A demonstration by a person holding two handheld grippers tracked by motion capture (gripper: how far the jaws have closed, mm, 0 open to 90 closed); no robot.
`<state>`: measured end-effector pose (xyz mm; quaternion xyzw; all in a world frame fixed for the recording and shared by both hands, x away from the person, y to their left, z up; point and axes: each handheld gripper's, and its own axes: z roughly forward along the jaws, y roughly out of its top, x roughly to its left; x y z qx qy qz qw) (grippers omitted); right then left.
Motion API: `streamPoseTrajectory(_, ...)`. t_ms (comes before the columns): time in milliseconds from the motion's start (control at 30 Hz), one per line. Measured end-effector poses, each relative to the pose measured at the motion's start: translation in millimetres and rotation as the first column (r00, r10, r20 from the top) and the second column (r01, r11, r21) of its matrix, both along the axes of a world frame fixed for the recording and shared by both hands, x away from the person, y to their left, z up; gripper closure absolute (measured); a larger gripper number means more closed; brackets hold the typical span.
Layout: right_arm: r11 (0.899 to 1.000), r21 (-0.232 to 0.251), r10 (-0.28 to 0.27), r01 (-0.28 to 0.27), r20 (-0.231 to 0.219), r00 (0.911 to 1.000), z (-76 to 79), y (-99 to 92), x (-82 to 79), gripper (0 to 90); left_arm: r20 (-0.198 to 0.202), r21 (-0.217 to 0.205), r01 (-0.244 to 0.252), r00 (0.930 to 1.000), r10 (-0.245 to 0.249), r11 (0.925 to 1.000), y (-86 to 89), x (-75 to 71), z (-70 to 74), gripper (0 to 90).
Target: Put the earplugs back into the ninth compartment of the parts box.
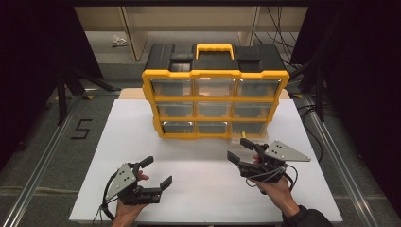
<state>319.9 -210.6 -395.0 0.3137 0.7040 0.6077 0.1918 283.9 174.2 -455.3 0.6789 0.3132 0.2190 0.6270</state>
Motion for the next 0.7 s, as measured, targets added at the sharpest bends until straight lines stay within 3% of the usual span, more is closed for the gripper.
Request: streamPoseTrajectory(700,1.000,-0.011,-0.008,0.008,0.024,0.9997,-18.8,-3.9,-19.7,32.8,0.000,-0.003,0.002,1.0000,-0.002,1.0000,0.3,-0.4,0.1,7.5)
